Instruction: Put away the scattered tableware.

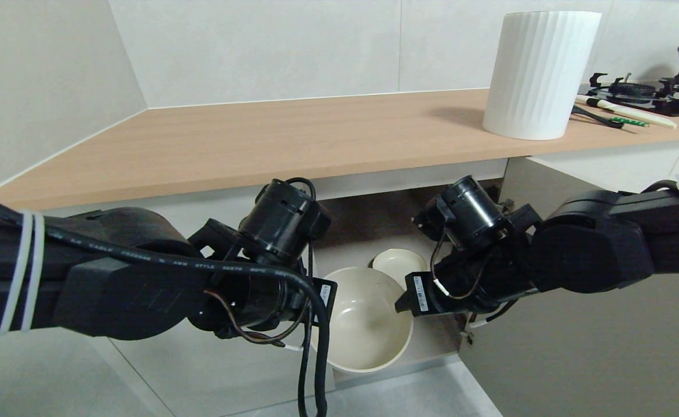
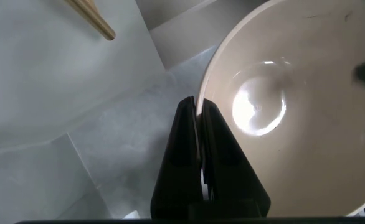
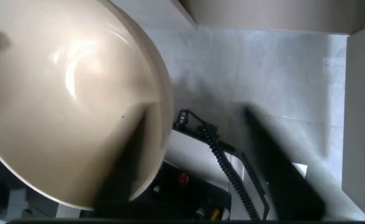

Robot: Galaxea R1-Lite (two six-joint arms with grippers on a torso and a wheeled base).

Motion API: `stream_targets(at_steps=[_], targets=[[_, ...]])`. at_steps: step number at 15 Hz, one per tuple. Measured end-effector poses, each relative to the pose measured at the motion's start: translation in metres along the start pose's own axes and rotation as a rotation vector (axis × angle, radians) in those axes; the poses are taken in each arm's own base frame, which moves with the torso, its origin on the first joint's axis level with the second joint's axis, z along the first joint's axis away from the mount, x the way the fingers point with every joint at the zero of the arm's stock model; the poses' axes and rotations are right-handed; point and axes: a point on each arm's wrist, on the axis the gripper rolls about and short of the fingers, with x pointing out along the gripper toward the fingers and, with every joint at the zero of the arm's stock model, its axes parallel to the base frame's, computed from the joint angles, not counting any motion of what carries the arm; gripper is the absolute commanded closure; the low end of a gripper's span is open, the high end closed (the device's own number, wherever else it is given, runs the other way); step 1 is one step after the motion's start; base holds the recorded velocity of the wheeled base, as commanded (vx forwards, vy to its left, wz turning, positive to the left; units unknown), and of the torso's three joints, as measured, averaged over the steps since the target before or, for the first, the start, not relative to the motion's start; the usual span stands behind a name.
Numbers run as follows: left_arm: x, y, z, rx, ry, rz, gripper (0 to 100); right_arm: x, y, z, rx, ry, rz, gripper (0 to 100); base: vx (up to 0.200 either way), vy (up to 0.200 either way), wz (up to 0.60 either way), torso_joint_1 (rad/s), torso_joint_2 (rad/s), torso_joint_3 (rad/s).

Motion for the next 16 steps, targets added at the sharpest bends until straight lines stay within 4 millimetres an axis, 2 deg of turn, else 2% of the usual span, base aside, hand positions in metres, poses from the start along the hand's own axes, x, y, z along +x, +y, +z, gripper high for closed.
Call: stream_targets(at_steps=[11, 13, 16], targets=[[0.0040, -0.0015, -0.0002, -0.018, 0.006, 0.001, 100, 0.0010, 0.0030, -0.0014, -0.004, 0.002, 0.004, 100, 0.000, 0.000, 0.00, 0.000, 0.00, 0.000], [0.0039, -0.0018, 0.0008, -0.020, 0.001, -0.001, 100, 0.0011, 0.0030, -0.0013, -0.004, 0.002, 0.004, 100, -0.200, 0.000, 0.00, 0.002, 0.00, 0.000], [0.0037, -0.0022, 0.0011, -0.021, -0.002, -0.001, 100, 0.0013, 0.0032, -0.0018, -0.005, 0.004, 0.001, 100, 0.000, 0.000, 0.00, 0.000, 0.00, 0.000]])
